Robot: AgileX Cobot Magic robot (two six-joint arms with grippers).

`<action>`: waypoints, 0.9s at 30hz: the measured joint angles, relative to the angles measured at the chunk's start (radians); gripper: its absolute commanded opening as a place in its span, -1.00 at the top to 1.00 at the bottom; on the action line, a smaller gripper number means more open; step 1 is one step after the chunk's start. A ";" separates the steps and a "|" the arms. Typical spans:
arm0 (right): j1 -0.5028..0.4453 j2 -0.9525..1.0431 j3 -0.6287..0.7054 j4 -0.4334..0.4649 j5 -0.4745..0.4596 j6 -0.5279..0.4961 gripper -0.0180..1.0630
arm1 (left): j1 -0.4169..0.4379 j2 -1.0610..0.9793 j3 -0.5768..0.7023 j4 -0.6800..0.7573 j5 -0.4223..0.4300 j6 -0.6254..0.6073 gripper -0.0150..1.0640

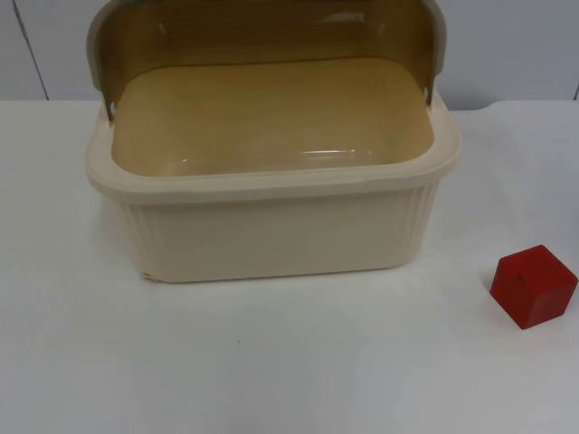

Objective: Open the box lid with the left hand, place the block into the box with the right hand, then close the box lid with the left hand.

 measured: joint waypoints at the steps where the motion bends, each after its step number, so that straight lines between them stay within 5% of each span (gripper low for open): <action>1: 0.000 0.009 -0.030 0.008 0.041 0.000 -0.98 | 0.000 0.000 0.000 0.000 0.000 0.000 0.98; 5: 0.015 0.075 -0.127 0.026 0.166 0.000 -0.98 | 0.000 0.000 0.000 -0.002 0.000 0.000 0.98; 10: 0.147 0.213 -0.216 0.009 0.244 0.015 -0.98 | 0.000 0.000 0.000 -0.002 0.008 -0.002 0.98; 18: 0.427 0.505 -0.237 -0.142 0.213 0.197 -0.98 | 0.000 0.000 0.000 -0.002 0.024 -0.002 0.98; 27: 0.411 0.678 -0.237 -0.151 0.140 0.222 -0.98 | 0.000 0.000 0.000 -0.002 0.024 -0.002 0.98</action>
